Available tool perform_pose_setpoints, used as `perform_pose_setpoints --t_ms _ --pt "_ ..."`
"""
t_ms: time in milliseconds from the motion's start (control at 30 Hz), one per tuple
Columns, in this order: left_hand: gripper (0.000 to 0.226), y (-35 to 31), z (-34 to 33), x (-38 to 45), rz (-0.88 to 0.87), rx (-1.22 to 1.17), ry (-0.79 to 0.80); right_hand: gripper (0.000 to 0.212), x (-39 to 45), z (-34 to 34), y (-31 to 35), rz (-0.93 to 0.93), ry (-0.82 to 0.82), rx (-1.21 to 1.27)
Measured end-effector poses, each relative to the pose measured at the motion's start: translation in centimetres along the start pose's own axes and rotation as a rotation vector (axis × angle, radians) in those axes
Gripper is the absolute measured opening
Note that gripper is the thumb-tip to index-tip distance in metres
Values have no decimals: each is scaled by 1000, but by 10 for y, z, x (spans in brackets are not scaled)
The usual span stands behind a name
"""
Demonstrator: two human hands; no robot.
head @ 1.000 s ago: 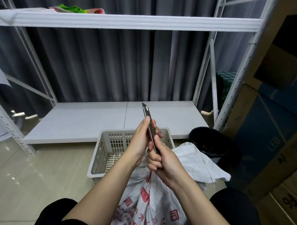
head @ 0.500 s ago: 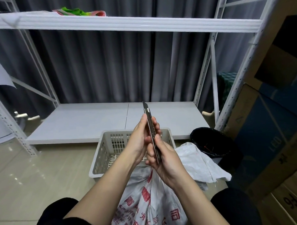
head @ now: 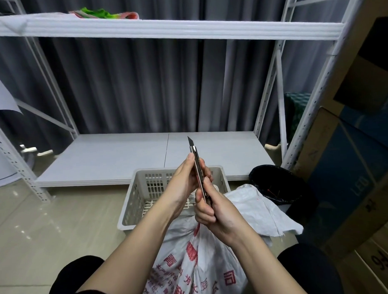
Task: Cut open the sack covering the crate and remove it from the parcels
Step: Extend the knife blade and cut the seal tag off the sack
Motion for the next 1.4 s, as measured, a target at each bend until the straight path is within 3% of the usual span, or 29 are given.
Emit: perform_pose_setpoints --t_ms 367,467,567,700,800,867,1000,1133,1200,1400 --pt "37 9 -2 -11 45 126 -28 51 7 4 -15 -26 -1 117" --pt "40 15 0 -9 62 114 -130 33 7 5 -9 -13 70 185" --pt "41 17 2 -11 103 92 -144 31 4 7 -5 -9 148 206" --pt "44 14 -3 -14 78 12 -105 33 2 4 -7 61 72 142" --pt "44 11 -2 -16 76 -14 -54 50 1 2 -7 86 18 115" --pt "43 10 1 -17 73 -10 -24 50 0 0 -6 79 -4 108" --pt "42 9 4 -19 50 57 31 43 0 -1 -9 63 -42 102" --pt "48 8 2 -23 49 114 56 14 0 -3 -8 59 -74 146" --pt "51 6 1 -23 42 143 72 13 1 -2 -8 56 -86 112" --pt "42 10 4 -24 68 180 73 33 4 2 -9 28 -183 41"
Point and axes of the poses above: each hand's wrist, its own x-axis towards the middle knuckle, its own z-axis out of the back of the hand, y = z × x, the point moved 1 cm from there along x, towards the middle knuckle, and after that the axes turned 8 degrees about -z, right-handed, at the moved point
